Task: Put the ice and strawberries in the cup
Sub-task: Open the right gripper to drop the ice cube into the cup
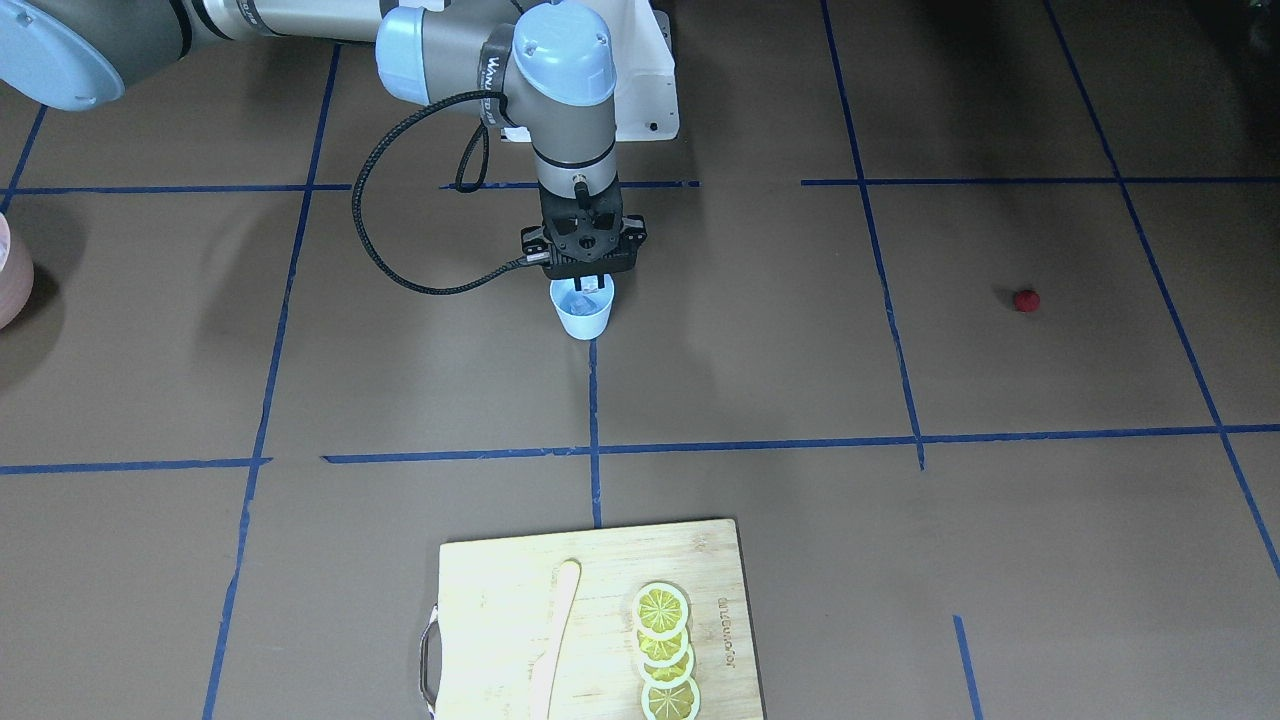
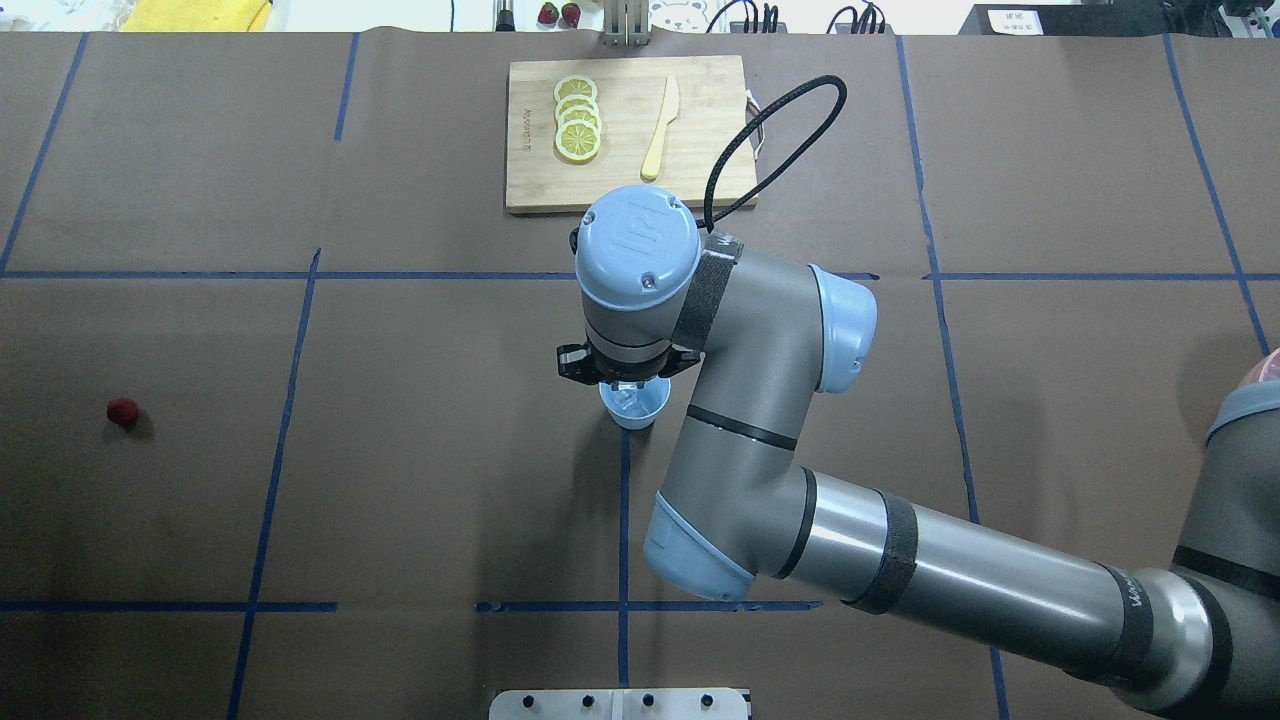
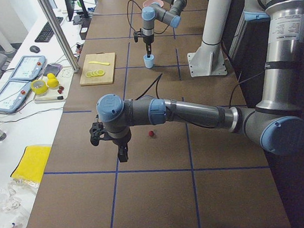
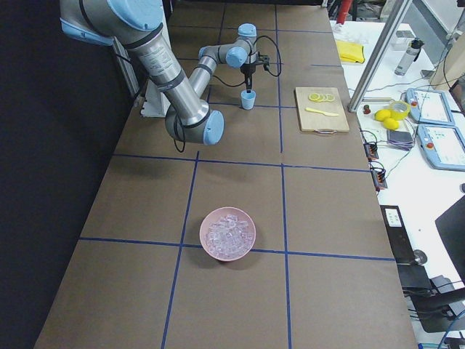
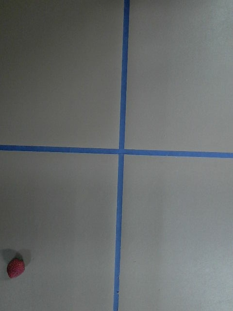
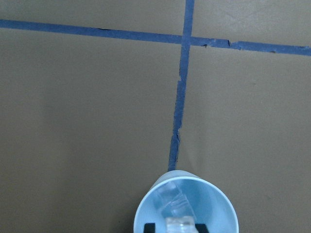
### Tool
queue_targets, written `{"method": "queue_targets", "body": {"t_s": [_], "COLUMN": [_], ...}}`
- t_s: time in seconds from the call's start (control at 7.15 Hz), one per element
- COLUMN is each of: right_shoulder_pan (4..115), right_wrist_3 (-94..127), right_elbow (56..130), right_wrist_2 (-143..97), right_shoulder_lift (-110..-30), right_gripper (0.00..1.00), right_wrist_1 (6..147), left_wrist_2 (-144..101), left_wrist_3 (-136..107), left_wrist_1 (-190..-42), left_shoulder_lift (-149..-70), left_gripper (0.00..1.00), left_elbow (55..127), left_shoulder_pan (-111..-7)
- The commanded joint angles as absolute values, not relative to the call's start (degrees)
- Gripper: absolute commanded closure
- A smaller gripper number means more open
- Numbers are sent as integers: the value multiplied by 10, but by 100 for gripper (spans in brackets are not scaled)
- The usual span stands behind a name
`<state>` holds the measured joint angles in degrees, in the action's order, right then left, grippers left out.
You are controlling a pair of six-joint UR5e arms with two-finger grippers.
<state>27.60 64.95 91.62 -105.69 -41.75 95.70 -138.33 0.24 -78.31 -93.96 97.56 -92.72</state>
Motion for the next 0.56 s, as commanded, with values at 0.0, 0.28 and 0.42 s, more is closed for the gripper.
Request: {"method": "queue_targets", "body": {"t_s": [0.0,0.28,0.42], "right_shoulder_pan": [277,279,290], "right_wrist_3": [650,650,649], "right_elbow": [920,932,948], "right_wrist_2": [-1049,-1049,-1051], "right_shoulder_lift": [-418,-420,-424], "right_gripper": [2,1,1], "right_wrist_1": [956,959,962], "left_wrist_2": [-1383,-1383,-1383], "left_wrist_3": [3,2,1], "left_wrist_1": [-783,-783,-783], "left_shoulder_lift": [-940,-940,-940], "left_gripper": [0,0,0], "left_elbow": [976,976,977], "left_shoulder_pan": [-927,-926,-926]}}
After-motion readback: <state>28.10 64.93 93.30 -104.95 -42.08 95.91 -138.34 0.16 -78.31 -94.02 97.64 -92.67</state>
